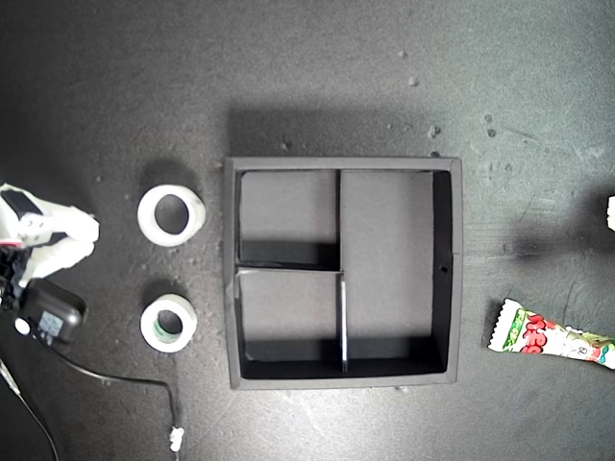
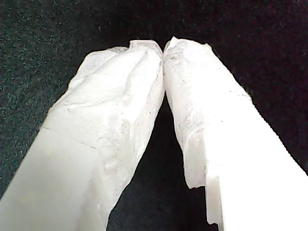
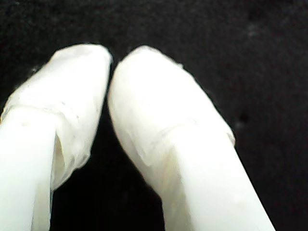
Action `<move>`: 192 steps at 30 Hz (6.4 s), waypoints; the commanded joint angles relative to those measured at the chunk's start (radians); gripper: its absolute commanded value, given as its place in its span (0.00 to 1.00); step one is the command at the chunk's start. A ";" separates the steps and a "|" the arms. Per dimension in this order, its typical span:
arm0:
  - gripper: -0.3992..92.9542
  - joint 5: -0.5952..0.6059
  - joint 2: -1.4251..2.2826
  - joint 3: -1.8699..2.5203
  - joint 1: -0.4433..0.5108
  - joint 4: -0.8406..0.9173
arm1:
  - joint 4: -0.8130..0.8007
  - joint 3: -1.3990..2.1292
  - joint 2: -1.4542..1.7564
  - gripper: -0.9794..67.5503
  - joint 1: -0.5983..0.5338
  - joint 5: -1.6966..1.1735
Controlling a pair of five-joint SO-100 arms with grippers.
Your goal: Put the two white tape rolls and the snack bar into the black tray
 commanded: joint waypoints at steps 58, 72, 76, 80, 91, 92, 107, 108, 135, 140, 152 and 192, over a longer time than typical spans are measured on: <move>0.06 0.407 0.044 -0.109 0.074 -0.600 | -0.762 0.012 -0.005 0.01 -0.040 -0.379; 0.20 0.376 -0.985 -0.979 -0.041 -0.209 | -0.488 0.012 -0.005 0.01 0.110 0.603; 0.20 0.348 -1.092 -0.945 -0.051 -0.229 | -0.752 0.012 -0.005 0.01 0.178 0.103; 0.20 0.319 -1.138 -0.914 -0.051 -0.244 | -0.876 -0.044 -0.005 0.01 0.078 -0.397; 0.15 0.301 -1.235 -0.868 -0.020 -0.322 | -0.670 -0.399 -0.084 0.13 0.003 -0.850; 0.16 0.301 -1.246 -0.871 -0.018 -0.325 | -0.652 -0.443 -0.149 0.15 0.002 -0.870; 0.16 0.278 -1.483 -0.913 -0.064 -0.405 | -0.083 -1.540 -1.430 0.24 -0.222 -0.782; 0.15 0.278 -1.499 -0.914 -0.078 -0.407 | -0.043 -1.549 -1.462 0.25 -0.233 -0.703; 0.01 0.394 -1.766 -2.002 -0.144 0.170 | -0.640 -0.836 -1.468 0.35 -0.805 0.727; 0.01 0.393 -1.987 -2.198 -0.107 0.198 | -0.749 -0.723 -1.476 0.22 -0.818 0.796; 0.01 0.373 -2.447 -2.681 -0.130 0.480 | -0.382 -1.008 -1.401 0.01 -0.538 0.802; 0.07 0.436 -2.648 -2.787 -0.034 0.480 | -0.687 -0.724 -0.825 0.00 0.115 0.661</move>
